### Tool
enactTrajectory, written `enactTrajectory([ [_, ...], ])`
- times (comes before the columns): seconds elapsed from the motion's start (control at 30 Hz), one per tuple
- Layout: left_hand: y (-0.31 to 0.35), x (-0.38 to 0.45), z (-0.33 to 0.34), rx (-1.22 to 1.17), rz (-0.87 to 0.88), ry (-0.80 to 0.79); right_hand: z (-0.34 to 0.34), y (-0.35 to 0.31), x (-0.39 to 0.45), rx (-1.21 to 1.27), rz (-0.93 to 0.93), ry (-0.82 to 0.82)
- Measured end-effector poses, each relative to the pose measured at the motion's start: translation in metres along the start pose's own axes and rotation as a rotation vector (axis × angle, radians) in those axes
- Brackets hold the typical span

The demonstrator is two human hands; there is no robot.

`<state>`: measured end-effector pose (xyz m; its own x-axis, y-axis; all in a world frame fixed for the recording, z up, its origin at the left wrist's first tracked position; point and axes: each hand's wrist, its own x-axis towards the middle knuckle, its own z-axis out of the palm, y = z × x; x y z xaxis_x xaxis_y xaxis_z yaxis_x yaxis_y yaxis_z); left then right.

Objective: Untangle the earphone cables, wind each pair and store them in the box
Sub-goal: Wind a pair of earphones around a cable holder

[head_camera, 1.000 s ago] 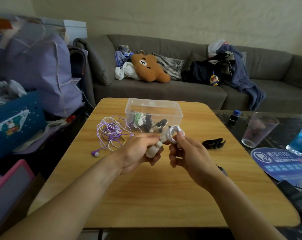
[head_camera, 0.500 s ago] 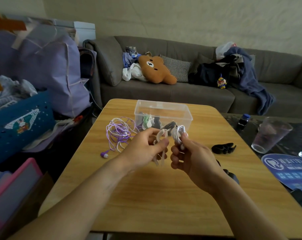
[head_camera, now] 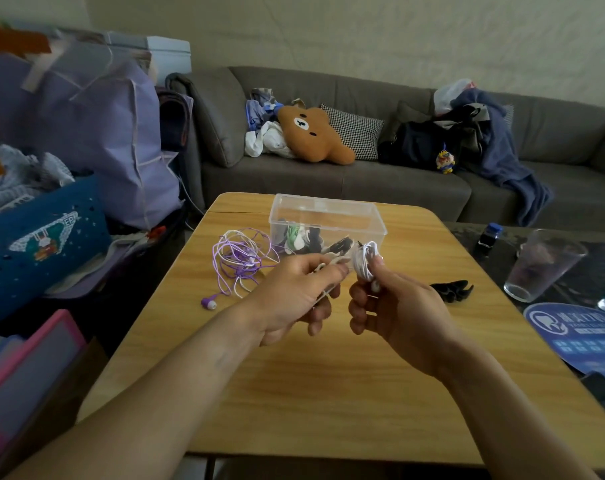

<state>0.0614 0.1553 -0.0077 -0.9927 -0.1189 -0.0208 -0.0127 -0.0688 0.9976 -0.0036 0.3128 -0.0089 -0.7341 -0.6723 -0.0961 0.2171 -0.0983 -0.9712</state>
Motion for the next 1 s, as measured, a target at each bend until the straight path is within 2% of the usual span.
enactTrajectory([
  [0.17,-0.001,0.006,0.002,-0.096,-0.045,0.051,-0.001,0.002,-0.001,-0.113,0.019,-0.011],
  [0.43,0.002,0.008,0.0,-0.257,-0.113,-0.021,-0.006,-0.001,-0.004,-0.175,0.051,-0.104],
  [0.67,0.0,0.005,-0.011,-0.183,-0.113,-0.197,-0.005,-0.002,-0.008,-0.349,0.093,-0.157],
  [0.83,0.003,0.001,-0.017,-0.16,-0.166,-0.392,-0.002,-0.002,-0.012,-0.512,0.153,-0.199],
  [0.9,0.004,-0.001,-0.017,-0.051,-0.172,-0.416,0.001,-0.001,-0.012,-0.575,0.177,-0.183],
  [1.0,0.002,-0.003,-0.004,0.275,-0.093,-0.254,0.002,0.003,-0.01,-0.544,0.247,-0.103],
])
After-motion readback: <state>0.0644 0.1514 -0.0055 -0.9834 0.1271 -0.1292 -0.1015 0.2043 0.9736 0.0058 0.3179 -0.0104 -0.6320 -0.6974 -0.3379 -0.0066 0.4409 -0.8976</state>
